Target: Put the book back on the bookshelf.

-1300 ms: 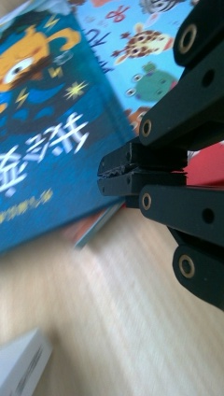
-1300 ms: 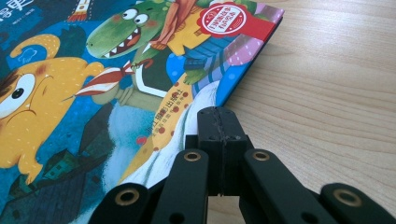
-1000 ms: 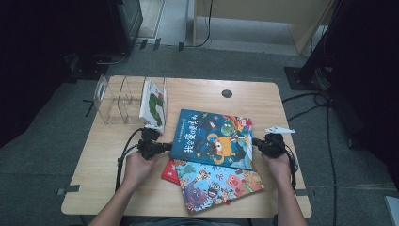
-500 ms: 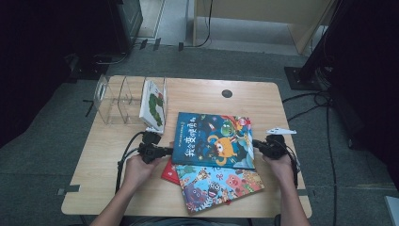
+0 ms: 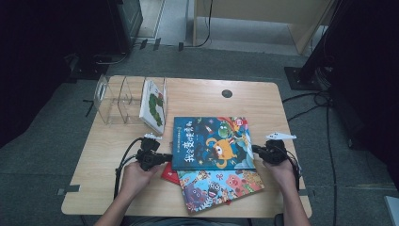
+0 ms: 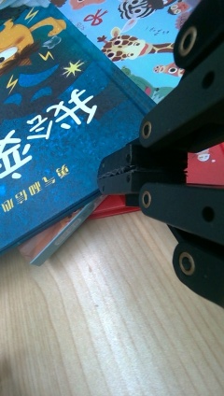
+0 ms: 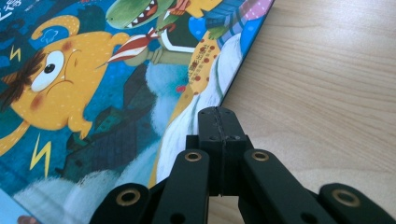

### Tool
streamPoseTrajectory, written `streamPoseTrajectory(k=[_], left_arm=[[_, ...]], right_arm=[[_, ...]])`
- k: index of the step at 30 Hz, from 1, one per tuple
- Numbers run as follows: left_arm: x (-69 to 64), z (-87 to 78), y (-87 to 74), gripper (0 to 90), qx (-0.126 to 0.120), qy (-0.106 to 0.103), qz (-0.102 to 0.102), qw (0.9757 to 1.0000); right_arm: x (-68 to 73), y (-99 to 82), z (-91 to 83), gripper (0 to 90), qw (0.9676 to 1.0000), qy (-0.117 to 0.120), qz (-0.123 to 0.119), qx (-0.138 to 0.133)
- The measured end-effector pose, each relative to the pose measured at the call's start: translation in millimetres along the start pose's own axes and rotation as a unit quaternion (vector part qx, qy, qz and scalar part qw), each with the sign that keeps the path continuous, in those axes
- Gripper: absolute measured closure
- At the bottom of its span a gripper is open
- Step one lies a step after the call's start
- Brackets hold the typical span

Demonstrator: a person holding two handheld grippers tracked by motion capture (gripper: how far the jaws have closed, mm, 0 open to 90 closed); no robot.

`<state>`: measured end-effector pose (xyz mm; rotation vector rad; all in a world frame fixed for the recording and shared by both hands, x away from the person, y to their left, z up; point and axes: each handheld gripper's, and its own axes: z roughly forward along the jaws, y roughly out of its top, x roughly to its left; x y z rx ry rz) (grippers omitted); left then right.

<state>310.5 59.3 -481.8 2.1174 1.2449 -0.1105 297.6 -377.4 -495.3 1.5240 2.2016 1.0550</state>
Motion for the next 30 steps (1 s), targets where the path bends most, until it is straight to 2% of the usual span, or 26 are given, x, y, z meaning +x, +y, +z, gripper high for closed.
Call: streamPoseTrajectory(k=[9,14,18,25,27,30], left_arm=[[-0.8,-5.8,-6.5,90.0,0.008,0.004,-0.004,1.0000],[-3.2,-9.2,-10.7,90.0,0.010,0.007,0.001,0.9999],[-2.9,-11.6,-14.1,90.0,0.011,0.006,-0.006,0.9999],[-8.4,-13.5,-19.1,90.0,0.015,0.010,-0.001,0.9998],[-9.6,-15.4,-21.8,90.0,0.016,0.001,0.003,0.9999],[-6.5,-15.1,-20.7,90.0,0.014,-0.002,-0.003,0.9999]], right_arm=[[6.7,-4.3,-2.8,90.0,0.9999,0.009,-0.004,0.006],[9.7,-4.3,-2.7,90.0,0.9999,0.012,-0.007,0.010],[13.5,-7.8,-4.8,90.0,0.9997,0.016,-0.013,0.010],[18.1,-11.2,-7.6,90.0,0.9997,0.010,-0.022,0.009],[18.1,-11.3,-7.7,90.0,0.9997,0.010,-0.020,0.009],[17.8,-10.7,-7.6,90.0,0.9996,0.010,-0.023,0.010]])
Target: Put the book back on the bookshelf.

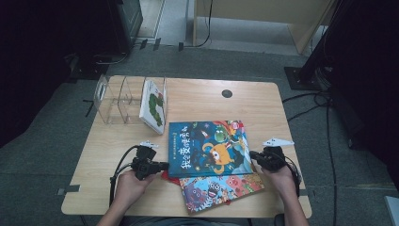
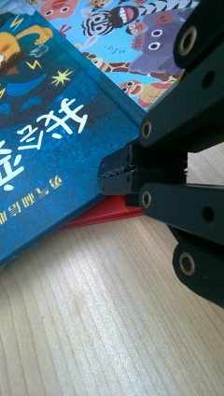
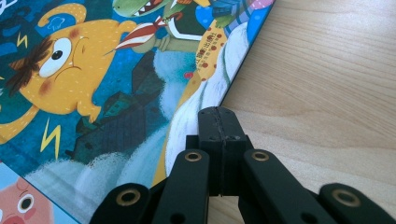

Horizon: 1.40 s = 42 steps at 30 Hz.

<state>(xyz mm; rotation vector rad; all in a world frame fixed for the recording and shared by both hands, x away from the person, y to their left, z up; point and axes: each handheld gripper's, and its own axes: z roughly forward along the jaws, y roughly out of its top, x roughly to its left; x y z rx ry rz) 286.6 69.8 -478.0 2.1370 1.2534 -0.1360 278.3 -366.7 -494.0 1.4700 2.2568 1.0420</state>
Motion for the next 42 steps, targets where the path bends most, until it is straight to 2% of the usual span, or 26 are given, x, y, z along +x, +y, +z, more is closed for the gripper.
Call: streamPoseTrajectory(k=[3,7,13,14,16,18,21,23,27,29,31,32,34,37,42], left_arm=[[3.5,0.4,3.0,86.1,-0.007,0.003,-0.006,1.0000],[9.7,-1.9,7.9,73.8,-0.026,0.010,-0.004,0.9996],[21.1,0.1,16.5,56.3,-0.028,-0.001,-0.022,0.9994],[24.3,2.4,19.9,53.8,-0.023,-0.011,-0.029,0.9993],[25.2,3.5,21.0,50.4,-0.024,-0.010,-0.027,0.9993],[25.0,7.8,24.2,46.2,-0.016,0.000,-0.020,0.9997],[24.7,10.8,27.3,40.8,-0.017,0.011,-0.012,0.9997],[26.1,12.1,29.5,38.2,-0.016,0.007,-0.016,0.9997],[29.7,15.1,33.5,32.7,-0.013,-0.003,-0.024,0.9996],[34.2,17.1,36.4,30.0,-0.008,-0.019,-0.030,0.9994],[35.1,17.8,36.8,26.1,-0.007,-0.019,-0.033,0.9992],[37.3,20.8,38.4,25.7,0.000,-0.023,-0.038,0.9990],[37.6,21.7,38.9,25.7,0.003,-0.021,-0.033,0.9992],[35.0,24.3,41.5,25.7,-0.010,-0.022,-0.025,0.9994],[33.4,30.1,43.5,27.0,-0.012,-0.031,-0.031,0.9990]], right_arm=[[-1.2,1.0,1.0,90.0,1.0000,0.002,-0.001,0.000],[-3.1,4.5,4.7,90.0,1.0000,-0.002,0.000,-0.007],[-6.1,9.2,9.5,90.0,0.9999,-0.005,0.002,-0.015],[-7.5,11.8,11.7,90.0,0.9998,-0.007,0.001,-0.016],[-8.3,13.2,12.9,90.0,0.9998,-0.006,0.001,-0.017],[-10.2,17.5,15.5,90.0,0.9997,-0.008,-0.009,-0.021],[-13.6,20.8,18.3,90.0,0.9996,-0.002,0.001,-0.029],[-16.6,24.9,21.1,90.0,0.9999,-0.003,0.007,-0.016],[-18.4,30.4,25.9,90.0,0.9998,-0.008,0.010,-0.017],[-20.2,30.7,27.9,90.0,0.9997,-0.007,0.015,-0.019],[-21.1,30.0,29.6,90.0,0.9997,-0.009,0.019,-0.013],[-20.8,29.3,30.2,90.0,0.9997,-0.011,0.021,-0.008],[-20.6,28.5,30.1,90.0,0.9997,-0.012,0.022,-0.008],[-18.7,25.8,28.5,90.0,0.9996,-0.013,0.022,-0.009],[-17.3,23.8,27.3,90.0,0.9997,-0.015,0.019,-0.008]])
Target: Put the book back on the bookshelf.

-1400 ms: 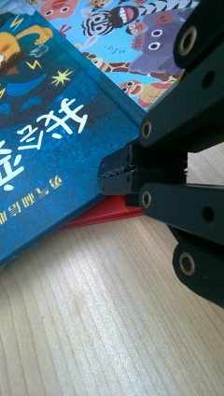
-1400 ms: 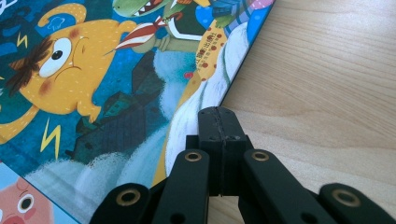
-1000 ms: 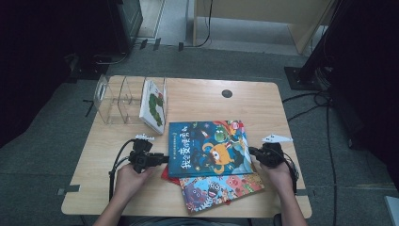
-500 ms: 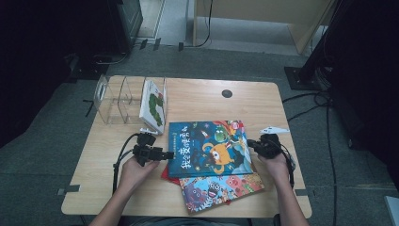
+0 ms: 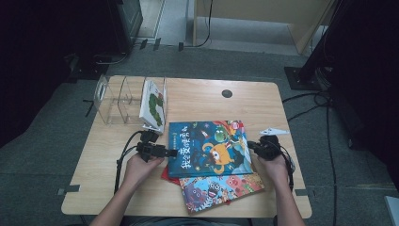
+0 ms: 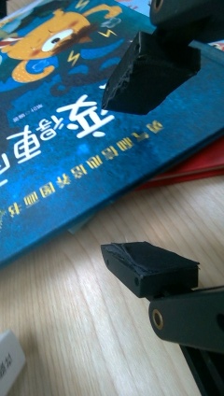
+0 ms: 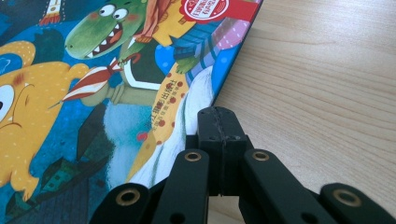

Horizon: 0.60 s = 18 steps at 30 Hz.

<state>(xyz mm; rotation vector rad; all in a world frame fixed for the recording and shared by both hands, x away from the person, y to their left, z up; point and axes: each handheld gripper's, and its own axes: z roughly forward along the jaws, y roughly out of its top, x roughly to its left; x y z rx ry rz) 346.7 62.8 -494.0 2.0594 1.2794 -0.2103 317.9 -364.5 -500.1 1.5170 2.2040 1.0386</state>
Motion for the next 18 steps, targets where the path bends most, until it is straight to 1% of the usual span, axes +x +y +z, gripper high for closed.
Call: streamPoseTrajectory(k=[1,3,6,7,9,10,11,12,13,14,15,17,18], left_arm=[[-1.3,3.3,0.1,27.4,0.003,-0.003,0.002,1.0000],[-3.1,5.1,0.4,28.0,0.002,-0.005,-0.001,1.0000],[-4.1,6.1,0.4,29.9,0.001,-0.004,0.001,1.0000],[-5.7,8.0,0.8,30.3,0.002,-0.011,-0.002,0.9999],[-7.6,8.7,1.3,29.7,0.003,-0.007,-0.003,1.0000],[-7.2,8.4,1.6,29.5,0.005,-0.008,-0.004,1.0000],[-7.2,8.4,1.6,29.7,0.005,-0.008,-0.004,1.0000],[-5.9,8.2,2.4,30.5,0.005,-0.011,-0.012,0.9999],[-5.9,8.2,2.4,30.9,0.005,-0.011,-0.012,0.9999],[-4.1,7.9,3.4,31.4,0.005,-0.016,-0.024,0.9996],[-3.9,7.4,3.8,32.8,0.008,-0.013,-0.026,0.9995],[-4.3,7.0,3.7,35.5,0.011,-0.011,-0.026,0.9995],[-5.0,5.0,4.3,36.2,0.016,-0.014,-0.028,0.9994]], right_arm=[[0.3,0.0,-0.2,90.0,1.0000,-0.001,-0.004,0.001],[0.9,0.1,-0.1,90.0,1.0000,-0.003,-0.008,0.001],[1.0,0.2,-0.1,90.0,1.0000,-0.004,-0.009,0.001],[1.3,0.1,0.0,90.0,1.0000,-0.005,-0.008,0.001],[1.8,0.0,0.0,90.0,1.0000,-0.006,-0.006,0.000],[2.1,0.0,-0.1,90.0,1.0000,-0.006,-0.005,0.001],[2.3,-0.1,-0.1,90.0,1.0000,-0.003,-0.005,0.002],[2.8,-0.1,0.4,90.0,1.0000,0.004,-0.005,0.002],[2.8,-0.1,0.4,90.0,1.0000,0.004,-0.005,0.002],[6.5,0.1,1.6,90.0,0.9999,0.004,-0.011,0.002],[7.5,0.7,1.4,90.0,0.9998,-0.001,-0.017,0.004],[7.6,0.9,1.2,90.0,0.9999,-0.001,-0.016,0.005],[7.5,0.9,1.0,90.0,0.9999,0.000,-0.015,0.004]])
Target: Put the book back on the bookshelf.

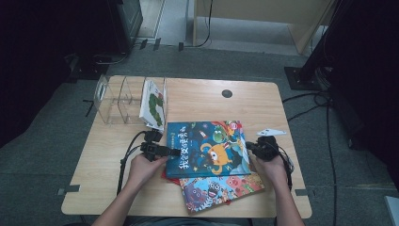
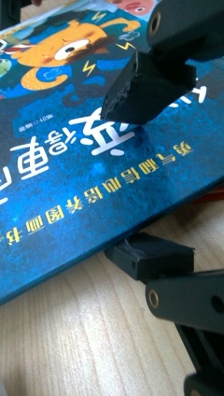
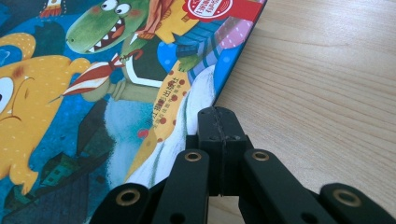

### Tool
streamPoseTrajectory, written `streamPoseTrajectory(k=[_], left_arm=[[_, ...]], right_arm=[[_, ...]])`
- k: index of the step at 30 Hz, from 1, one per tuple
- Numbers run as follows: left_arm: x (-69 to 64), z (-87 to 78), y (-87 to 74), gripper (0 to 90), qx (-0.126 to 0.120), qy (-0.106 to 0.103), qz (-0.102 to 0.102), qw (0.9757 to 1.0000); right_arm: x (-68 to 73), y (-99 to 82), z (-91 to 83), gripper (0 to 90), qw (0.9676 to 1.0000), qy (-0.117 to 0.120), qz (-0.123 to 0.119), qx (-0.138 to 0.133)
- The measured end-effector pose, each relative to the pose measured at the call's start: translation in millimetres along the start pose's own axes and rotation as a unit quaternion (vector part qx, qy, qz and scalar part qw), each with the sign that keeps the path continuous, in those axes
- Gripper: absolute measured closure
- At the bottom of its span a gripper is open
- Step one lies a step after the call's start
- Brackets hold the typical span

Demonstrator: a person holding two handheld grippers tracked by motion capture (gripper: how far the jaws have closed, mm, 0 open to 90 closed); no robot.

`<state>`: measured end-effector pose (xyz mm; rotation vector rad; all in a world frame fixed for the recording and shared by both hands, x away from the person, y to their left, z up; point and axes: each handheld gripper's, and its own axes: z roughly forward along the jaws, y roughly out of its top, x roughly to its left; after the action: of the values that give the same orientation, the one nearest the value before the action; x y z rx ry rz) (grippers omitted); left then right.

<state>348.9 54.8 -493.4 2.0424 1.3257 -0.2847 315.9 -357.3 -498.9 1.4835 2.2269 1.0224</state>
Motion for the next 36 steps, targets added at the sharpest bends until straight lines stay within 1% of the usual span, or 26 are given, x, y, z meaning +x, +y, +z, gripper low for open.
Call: streamPoseTrajectory(k=[2,5,6,10,12,15,17,19,20,25,28,29,30,32,33,34,36], left_arm=[[-0.8,-1.5,0.5,37.1,0.001,-0.001,-0.001,1.0000],[-5.7,-9.1,2.4,38.0,-0.004,-0.003,0.003,1.0000],[-9.6,-15.8,4.4,38.9,-0.008,-0.008,0.004,0.9999],[-18.3,-29.9,9.7,42.2,-0.011,-0.028,0.007,0.9995],[-24.6,-38.0,13.1,45.6,-0.012,-0.029,0.013,0.9994],[-33.2,-48.6,19.6,49.1,-0.006,-0.032,0.019,0.9993],[-37.3,-53.0,23.4,50.3,-0.004,-0.028,0.019,0.9994],[-39.9,-57.5,27.8,50.6,0.000,-0.016,0.017,0.9997],[-39.5,-59.4,29.7,50.8,0.002,-0.013,0.013,0.9998],[-35.6,-70.7,36.5,54.3,0.010,-0.019,0.000,0.9998],[-36.8,-78.6,40.6,55.5,0.012,-0.011,0.000,0.9999],[-36.8,-78.6,40.6,55.6,0.012,-0.011,0.000,0.9999],[-38.8,-83.7,44.9,55.7,0.016,-0.003,-0.002,0.9999],[-39.3,-85.3,46.6,56.4,0.019,-0.004,-0.003,0.9998],[-41.2,-90.3,51.8,57.0,0.024,-0.010,-0.006,0.9996],[-43.2,-92.2,54.2,57.4,0.023,-0.009,-0.007,0.9997],[-46.2,-96.6,58.6,57.9,0.026,-0.004,-0.002,0.9996]], right_arm=[[0.1,-0.2,-0.3,90.0,1.0000,0.001,0.002,0.000],[1.0,-0.5,-0.9,90.0,1.0000,-0.001,0.002,0.000],[1.4,-1.1,-1.5,90.0,1.0000,-0.002,0.001,-0.001],[3.4,-2.6,-3.4,90.0,1.0000,0.002,-0.005,0.000],[5.2,-2.9,-4.7,90.0,1.0000,-0.001,-0.008,-0.001],[6.6,-3.6,-7.0,90.0,0.9999,-0.001,-0.013,-0.004],[8.7,-3.5,-8.2,90.0,0.9998,-0.001,-0.018,-0.008],[11.7,-3.4,-9.0,90.0,0.9997,0.002,-0.022,-0.008],[13.2,-3.7,-8.6,90.0,0.9996,0.003,-0.028,-0.008],[20.0,-2.2,-5.8,90.0,0.9992,0.012,-0.037,-0.007],[23.9,-1.4,-3.9,90.0,0.9989,0.025,-0.040,-0.005],[23.9,-1.4,-3.9,90.0,0.9989,0.025,-0.040,-0.005],[28.1,-0.4,-2.5,90.0,0.9986,0.028,-0.044,-0.004],[30.5,0.2,-1.8,90.0,0.9986,0.029,-0.046,-0.002],[32.9,0.8,-0.7,90.0,0.9983,0.033,-0.048,-0.001],[33.9,1.2,0.3,90.0,0.9981,0.037,-0.050,-0.001],[36.3,1.8,1.7,90.0,0.9979,0.041,-0.051,-0.002]])
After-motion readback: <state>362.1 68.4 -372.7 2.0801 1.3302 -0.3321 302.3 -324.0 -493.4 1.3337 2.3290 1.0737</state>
